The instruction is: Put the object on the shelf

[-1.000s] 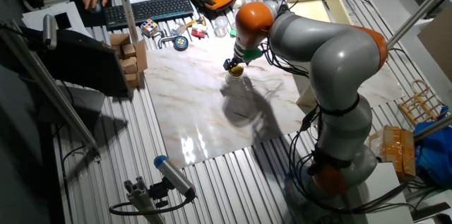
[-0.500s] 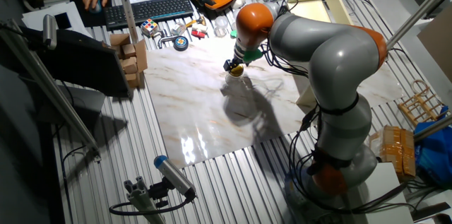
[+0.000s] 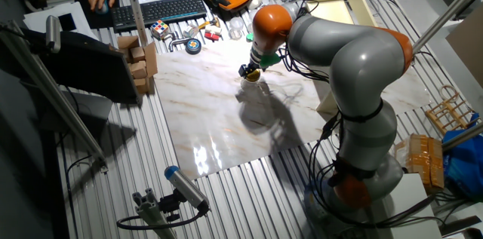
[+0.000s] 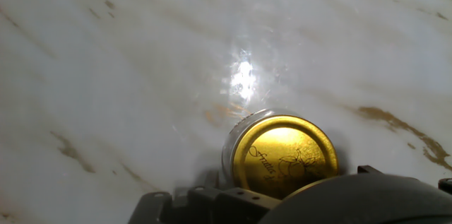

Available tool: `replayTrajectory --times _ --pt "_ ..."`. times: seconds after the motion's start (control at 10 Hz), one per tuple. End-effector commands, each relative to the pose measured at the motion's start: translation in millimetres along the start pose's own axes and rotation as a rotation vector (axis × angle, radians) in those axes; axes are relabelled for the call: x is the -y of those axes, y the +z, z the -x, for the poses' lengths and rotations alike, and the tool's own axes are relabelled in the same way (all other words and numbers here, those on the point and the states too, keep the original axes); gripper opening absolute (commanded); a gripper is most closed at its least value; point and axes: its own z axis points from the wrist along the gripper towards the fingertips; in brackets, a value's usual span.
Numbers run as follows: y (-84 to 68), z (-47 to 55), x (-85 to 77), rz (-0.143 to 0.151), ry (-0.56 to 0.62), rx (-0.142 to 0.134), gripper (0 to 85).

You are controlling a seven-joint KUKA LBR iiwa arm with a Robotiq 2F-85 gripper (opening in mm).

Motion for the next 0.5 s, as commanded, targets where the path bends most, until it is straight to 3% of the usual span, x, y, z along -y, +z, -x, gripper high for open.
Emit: replayTrajectory --times 0.0,0.4 --pt "0.3 0.0 0.1 -0.001 0.000 -0.001 85.0" --pt "4.0 -0.6 -0.1 -0.003 0.001 0.000 85.0"
